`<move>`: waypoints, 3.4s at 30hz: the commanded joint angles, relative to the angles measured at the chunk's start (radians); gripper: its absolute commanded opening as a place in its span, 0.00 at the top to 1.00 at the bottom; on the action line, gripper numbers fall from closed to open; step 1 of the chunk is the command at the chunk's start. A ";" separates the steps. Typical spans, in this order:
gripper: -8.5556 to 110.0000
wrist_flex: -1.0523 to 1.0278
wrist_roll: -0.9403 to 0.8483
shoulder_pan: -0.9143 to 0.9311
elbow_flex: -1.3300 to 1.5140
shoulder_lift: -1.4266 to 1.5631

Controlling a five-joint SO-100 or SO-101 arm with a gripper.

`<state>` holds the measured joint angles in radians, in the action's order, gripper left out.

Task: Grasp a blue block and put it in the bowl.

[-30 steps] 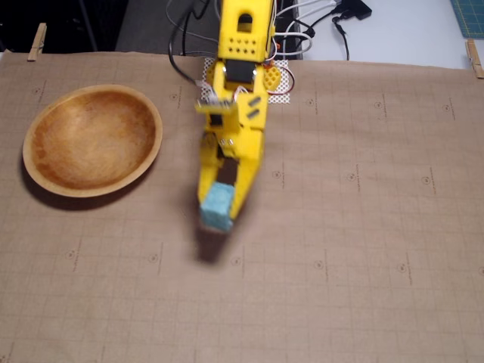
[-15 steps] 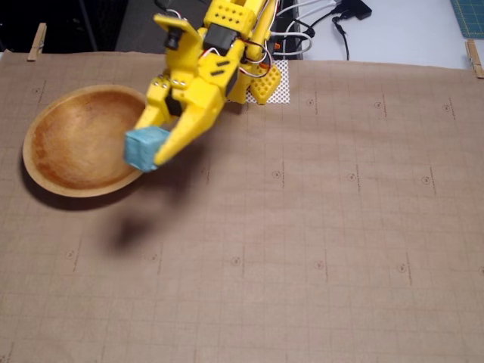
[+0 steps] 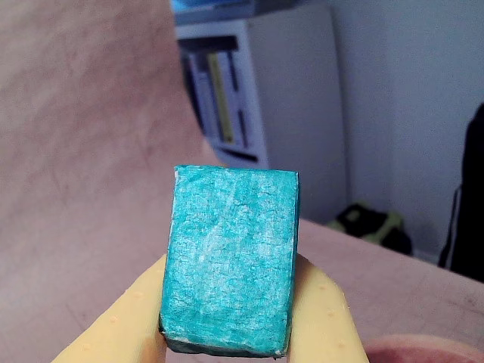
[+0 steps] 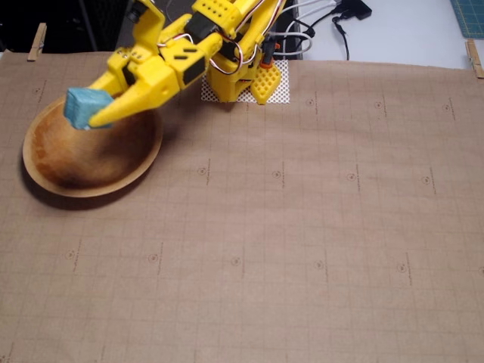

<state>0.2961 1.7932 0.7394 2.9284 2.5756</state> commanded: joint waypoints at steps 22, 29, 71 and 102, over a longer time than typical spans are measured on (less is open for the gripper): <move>0.96 -0.265 0.002 0.084 -0.003 0.026; 0.96 -0.471 0.003 0.087 -0.107 0.017; 0.96 -0.618 -0.006 0.201 -0.198 -0.140; 0.85 -0.604 0.005 0.178 -0.448 -0.454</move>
<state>-0.3206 1.7963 0.9158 2.5679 2.1184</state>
